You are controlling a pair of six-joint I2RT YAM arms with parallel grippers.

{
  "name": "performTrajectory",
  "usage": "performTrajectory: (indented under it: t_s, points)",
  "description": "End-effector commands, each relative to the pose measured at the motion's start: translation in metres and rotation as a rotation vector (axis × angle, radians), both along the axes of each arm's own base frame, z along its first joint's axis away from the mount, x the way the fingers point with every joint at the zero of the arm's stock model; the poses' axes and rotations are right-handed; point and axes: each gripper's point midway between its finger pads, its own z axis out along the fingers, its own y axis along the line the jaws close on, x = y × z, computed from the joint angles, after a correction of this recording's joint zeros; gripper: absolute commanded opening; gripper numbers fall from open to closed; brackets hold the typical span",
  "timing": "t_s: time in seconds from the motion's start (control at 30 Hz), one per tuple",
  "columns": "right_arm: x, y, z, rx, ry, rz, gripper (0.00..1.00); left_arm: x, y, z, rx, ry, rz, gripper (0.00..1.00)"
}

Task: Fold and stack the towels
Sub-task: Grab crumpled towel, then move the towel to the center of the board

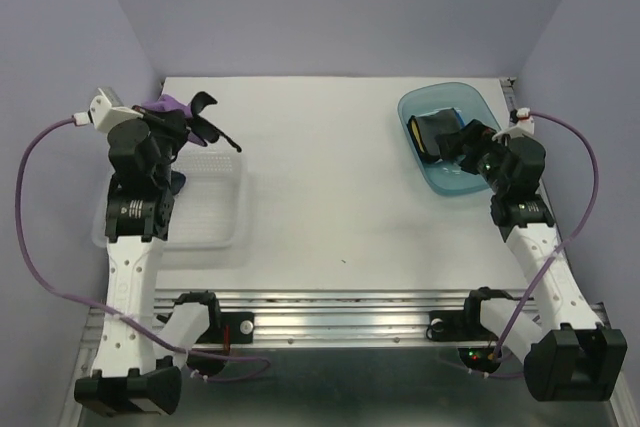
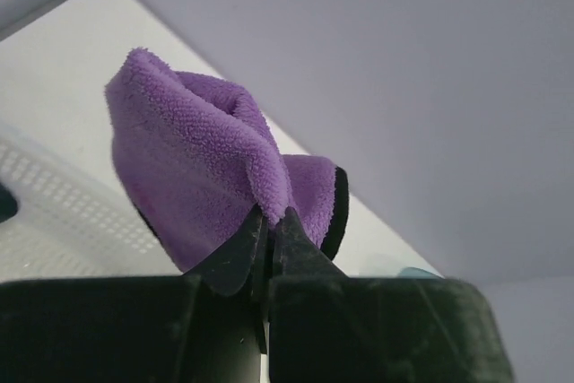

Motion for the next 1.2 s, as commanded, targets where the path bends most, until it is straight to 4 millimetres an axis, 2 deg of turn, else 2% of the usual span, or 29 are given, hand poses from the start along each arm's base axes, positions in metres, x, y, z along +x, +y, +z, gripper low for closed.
performTrajectory:
  t_s: [0.0, 0.1, 0.13, 0.17, 0.2, 0.23, 0.3, 0.33, 0.4, 0.43, 0.47, 0.5, 0.53, 0.57, 0.6, 0.63, 0.73, 0.77, 0.8, 0.87, 0.9, 0.93, 0.97, 1.0, 1.03, 1.07, 1.13, 1.17]
  points:
    - [-0.01, 0.003, 0.022, 0.02, -0.09, 0.013, 1.0, -0.014, -0.07, 0.073, 0.028, -0.235, -0.328, 0.0]
    - [-0.018, 0.005, 0.022, 0.029, -0.088, 0.023, 1.0, -0.02, -0.119, 0.087, 0.057, -0.279, -0.509, 0.0]
    - [-0.02, 0.006, 0.022, 0.031, -0.089, 0.029, 1.0, -0.017, -0.134, 0.089, 0.065, -0.283, -0.554, 0.0]
    - [-0.023, 0.006, 0.02, 0.032, -0.078, 0.03, 1.0, -0.027, -0.168, 0.089, 0.066, -0.289, -0.662, 0.0]
    - [-0.025, 0.006, 0.02, 0.032, -0.077, 0.028, 1.0, -0.029, -0.184, 0.087, 0.071, -0.287, -0.718, 0.0]
    - [-0.028, 0.005, 0.022, 0.032, -0.084, 0.024, 1.0, -0.033, -0.213, 0.081, 0.072, -0.274, -0.797, 0.0]
    - [-0.032, 0.005, 0.015, 0.034, -0.053, 0.022, 1.0, -0.031, -0.231, 0.071, 0.073, -0.246, -0.822, 0.0]
    - [-0.035, 0.004, 0.013, 0.039, -0.038, 0.011, 1.0, -0.027, -0.239, 0.054, 0.065, -0.2, -0.823, 0.0]
    - [-0.037, 0.002, 0.01, 0.048, -0.027, -0.003, 1.0, -0.025, -0.248, 0.029, 0.065, -0.144, -0.827, 0.0]
    - [-0.037, 0.002, 0.009, 0.049, -0.023, -0.006, 1.0, -0.026, -0.249, -0.001, 0.057, -0.08, -0.829, 0.0]
    - [-0.038, 0.002, 0.005, 0.05, -0.012, -0.01, 1.0, -0.026, -0.247, -0.017, 0.051, -0.046, -0.819, 0.0]
    - [-0.037, 0.002, 0.005, 0.049, -0.008, -0.008, 1.0, -0.026, -0.24, -0.06, 0.063, 0.045, -0.785, 0.13]
    - [-0.037, 0.003, 0.002, 0.047, 0.001, 0.0, 1.0, -0.026, -0.231, -0.077, 0.062, 0.079, -0.734, 0.33]
    - [-0.036, 0.001, 0.0, 0.042, 0.021, -0.014, 1.0, -0.027, -0.223, -0.099, 0.05, 0.134, -0.687, 0.81]
    - [-0.036, 0.002, -0.002, 0.04, 0.03, -0.006, 1.0, -0.03, -0.22, -0.116, 0.048, 0.17, -0.677, 0.99]
    - [-0.037, 0.005, -0.002, 0.032, 0.026, 0.014, 1.0, -0.037, -0.215, -0.147, 0.068, 0.246, -0.677, 0.99]
    - [-0.038, 0.018, -0.004, -0.03, 0.042, 0.056, 1.0, -0.05, -0.211, -0.184, 0.081, 0.343, -0.688, 0.99]
    - [-0.038, 0.023, -0.006, -0.047, 0.05, 0.072, 1.0, -0.052, -0.21, -0.188, 0.078, 0.356, -0.687, 0.99]
    - [-0.036, 0.038, -0.01, -0.09, 0.057, 0.104, 1.0, -0.055, -0.208, -0.195, 0.08, 0.37, -0.689, 0.99]
    - [-0.034, 0.056, -0.022, -0.156, 0.099, 0.14, 1.0, -0.058, -0.207, -0.199, 0.08, 0.379, -0.684, 0.99]
    - [-0.036, 0.084, -0.041, -0.232, 0.148, 0.224, 1.0, -0.059, -0.206, -0.202, 0.08, 0.386, -0.681, 0.99]
    - [-0.031, 0.09, -0.041, -0.287, 0.148, 0.214, 1.0, -0.06, -0.206, -0.204, 0.071, 0.394, -0.678, 0.99]
    - [-0.042, 0.117, -0.049, -0.345, 0.162, 0.288, 1.0, -0.062, -0.207, -0.207, 0.065, 0.401, -0.686, 0.99]
    - [-0.042, 0.127, -0.06, -0.419, 0.174, 0.318, 1.0, -0.063, -0.208, -0.207, 0.061, 0.401, -0.691, 0.99]
    - [-0.039, 0.134, -0.081, -0.494, 0.224, 0.316, 1.0, -0.064, -0.21, -0.208, 0.053, 0.399, -0.694, 0.99]
    - [-0.043, 0.149, -0.087, -0.537, 0.24, 0.345, 1.0, -0.066, -0.214, -0.208, 0.052, 0.399, -0.706, 0.99]
    - [-0.036, 0.147, -0.101, -0.556, 0.303, 0.27, 1.0, -0.067, -0.223, -0.204, 0.052, 0.38, -0.721, 0.99]
    - [-0.033, 0.145, -0.118, -0.579, 0.361, 0.246, 1.0, -0.068, -0.228, -0.205, 0.064, 0.381, -0.738, 0.99]
